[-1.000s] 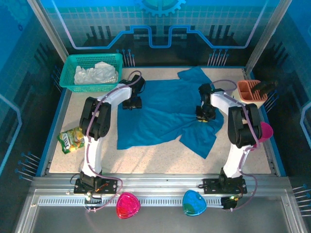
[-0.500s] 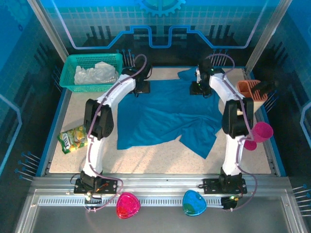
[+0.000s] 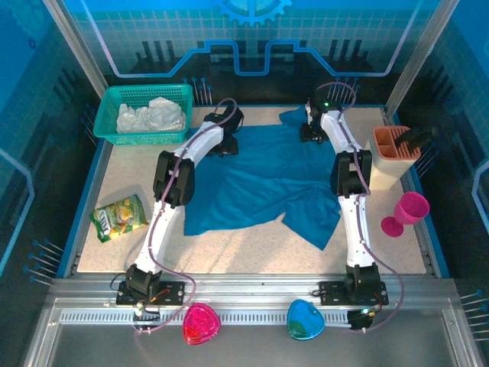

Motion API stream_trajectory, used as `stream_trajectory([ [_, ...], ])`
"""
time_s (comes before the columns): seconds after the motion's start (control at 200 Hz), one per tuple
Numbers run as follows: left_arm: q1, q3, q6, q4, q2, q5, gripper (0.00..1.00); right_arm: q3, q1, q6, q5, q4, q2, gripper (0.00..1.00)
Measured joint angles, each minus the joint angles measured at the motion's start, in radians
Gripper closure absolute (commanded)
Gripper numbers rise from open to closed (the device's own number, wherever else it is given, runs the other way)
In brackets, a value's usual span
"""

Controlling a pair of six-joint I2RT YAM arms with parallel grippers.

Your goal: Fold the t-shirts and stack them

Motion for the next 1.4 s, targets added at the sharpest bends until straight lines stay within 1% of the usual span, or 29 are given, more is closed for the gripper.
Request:
stream_trajectory([
  [0.05,0.006,0.016,0.001,0.000,0.009,0.004,0.33,0.004,-0.002,0.003,0.001,-0.004,0.003,0.72],
  [0.11,0.010,0.027,0.005,0.002,0.017,0.020,0.43,0.004,-0.008,-0.004,-0.002,-0.009,0.012,0.91],
  [0.14,0.011,0.032,0.003,0.005,0.021,0.029,0.48,0.008,-0.010,-0.009,-0.003,-0.008,0.013,0.97],
  [0.165,0.012,0.034,-0.002,0.009,0.023,0.037,0.53,0.012,-0.011,-0.015,-0.002,-0.010,0.013,1.00],
  [0.3,0.008,0.043,0.002,0.027,0.029,0.070,0.80,0.012,-0.014,-0.018,-0.003,-0.013,0.013,1.00],
  [0.38,0.006,0.043,0.013,0.034,0.029,0.079,0.88,0.002,-0.014,-0.021,-0.003,-0.009,0.006,1.00],
  [0.455,0.002,0.042,0.013,0.037,0.029,0.081,0.92,-0.031,-0.014,-0.024,-0.003,-0.008,-0.015,1.00],
  [0.631,-0.007,-0.052,0.019,0.065,-0.028,0.081,0.92,-0.207,-0.014,-0.025,-0.008,0.010,-0.138,1.00],
  [0.756,-0.018,-0.144,0.019,0.071,-0.089,0.079,0.91,-0.385,-0.014,-0.019,-0.015,0.059,-0.279,1.00],
  [0.881,-0.031,-0.255,0.016,0.093,-0.174,0.073,0.89,-0.578,-0.013,-0.005,-0.022,0.121,-0.435,1.00],
  [0.981,-0.037,-0.343,0.003,0.120,-0.243,0.071,0.89,-0.712,-0.009,0.013,-0.020,0.166,-0.532,1.00],
  [1.081,-0.047,-0.418,-0.008,0.144,-0.291,0.069,0.89,-0.840,-0.002,0.035,-0.015,0.204,-0.599,1.00],
  [1.216,-0.072,-0.537,-0.039,0.182,-0.335,0.048,0.89,-0.996,0.004,0.064,-0.013,0.244,-0.649,1.00],
  [1.301,-0.095,-0.617,-0.061,0.195,-0.367,0.028,0.84,-1.070,0.015,0.081,-0.010,0.255,-0.668,1.00],
  [1.361,-0.109,-0.663,-0.083,0.193,-0.394,0.014,0.74,-1.104,0.027,0.090,-0.005,0.260,-0.676,1.00],
  [1.401,-0.115,-0.684,-0.090,0.191,-0.411,0.005,0.65,-1.117,0.034,0.097,-0.001,0.261,-0.678,1.00],
])
